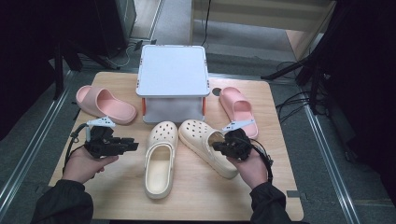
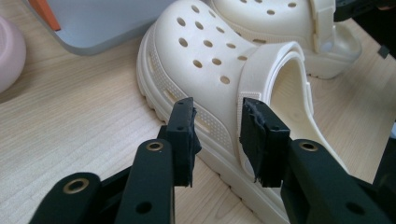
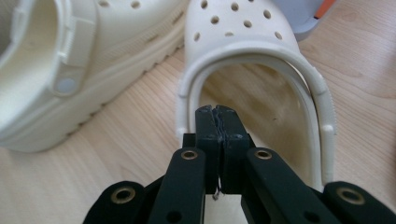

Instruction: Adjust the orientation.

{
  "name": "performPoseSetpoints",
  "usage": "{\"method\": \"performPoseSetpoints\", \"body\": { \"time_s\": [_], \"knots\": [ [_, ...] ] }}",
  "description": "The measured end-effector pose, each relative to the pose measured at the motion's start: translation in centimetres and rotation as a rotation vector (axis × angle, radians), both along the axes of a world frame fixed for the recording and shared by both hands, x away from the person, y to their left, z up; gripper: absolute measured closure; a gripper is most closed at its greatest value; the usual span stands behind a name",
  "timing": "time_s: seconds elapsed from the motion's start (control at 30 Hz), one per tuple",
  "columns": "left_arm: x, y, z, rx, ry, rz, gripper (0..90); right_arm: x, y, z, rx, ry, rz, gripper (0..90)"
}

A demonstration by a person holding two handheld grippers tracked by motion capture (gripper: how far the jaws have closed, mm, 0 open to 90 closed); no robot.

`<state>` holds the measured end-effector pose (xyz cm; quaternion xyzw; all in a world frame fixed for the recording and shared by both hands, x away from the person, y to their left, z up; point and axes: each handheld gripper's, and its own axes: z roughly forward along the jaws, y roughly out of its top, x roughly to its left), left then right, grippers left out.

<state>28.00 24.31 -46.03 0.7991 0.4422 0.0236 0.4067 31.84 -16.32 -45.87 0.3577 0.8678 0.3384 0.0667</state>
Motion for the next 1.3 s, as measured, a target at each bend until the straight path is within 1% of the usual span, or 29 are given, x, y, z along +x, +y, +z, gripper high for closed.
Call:
{"method": "performPoseSetpoints", "body": {
  "time_s": [0.03,0.17,0.2,0.27,0.4,0.43,0.57,0.63,0.73,0.83,0.93,1.0,1.03,1.13,1.2,1.23,1.3],
  "knots": [
    [0.0,-0.1,-0.1,0.003,0.002,-0.003,66.0,0.2,0.2,-0.3,-0.014,-0.008,0.003,88.9],
    [0.1,-0.2,-0.5,0.026,-0.008,-0.009,65.3,0.9,0.8,-1.0,-0.03,-0.019,0.012,87.0],
    [0.1,-0.2,-0.7,0.023,-0.006,-0.011,65.3,1.0,1.0,-1.1,-0.034,-0.018,0.011,87.0],
    [0.3,-0.3,-1.0,0.035,0.0,-0.014,65.2,1.1,1.3,-1.3,-0.04,-0.007,0.015,86.8],
    [0.4,-0.6,-1.7,0.046,0.016,-0.026,63.9,0.9,1.9,-1.3,-0.043,-0.017,0.032,86.9],
    [0.5,-0.7,-1.7,0.042,0.021,-0.03,63.2,0.8,2.0,-1.2,-0.045,-0.011,0.033,86.9],
    [0.4,-1.0,-1.8,0.042,0.019,-0.034,62.2,0.6,2.3,-1.0,-0.031,-0.007,0.046,86.9],
    [0.4,-1.0,-1.9,0.046,0.026,-0.041,62.1,0.4,2.5,-0.8,-0.018,-0.009,0.057,86.8],
    [0.4,-1.0,-2.1,0.059,0.019,-0.039,63.2,0.2,2.7,-0.6,-0.009,-0.006,0.075,86.9],
    [0.5,-1.0,-2.3,0.068,0.026,-0.041,63.7,-0.1,3.1,-0.5,0.001,-0.006,0.089,86.4],
    [0.6,-1.1,-2.6,0.066,0.037,-0.043,63.7,-0.3,3.3,-0.4,0.009,-0.008,0.103,86.4],
    [0.6,-1.3,-2.7,0.075,0.043,-0.055,63.7,-0.4,3.5,-0.4,0.012,-0.004,0.107,86.4],
    [0.6,-1.4,-2.8,0.073,0.045,-0.057,63.6,-0.4,3.6,-0.4,0.015,-0.005,0.112,86.4],
    [0.6,-1.8,-3.0,0.076,0.05,-0.07,63.6,-0.6,3.9,-0.4,0.031,0.001,0.126,85.4],
    [0.6,-2.1,-3.2,0.085,0.059,-0.08,63.5,-0.7,4.1,-0.5,0.053,0.019,0.142,83.1],
    [0.6,-2.1,-3.3,0.09,0.06,-0.081,64.0,-0.8,4.4,-0.6,0.049,0.021,0.147,82.7],
    [0.7,-2.2,-3.3,0.089,0.062,-0.083,64.0,-1.0,4.7,-0.6,0.036,0.004,0.156,82.7]
  ]
}}
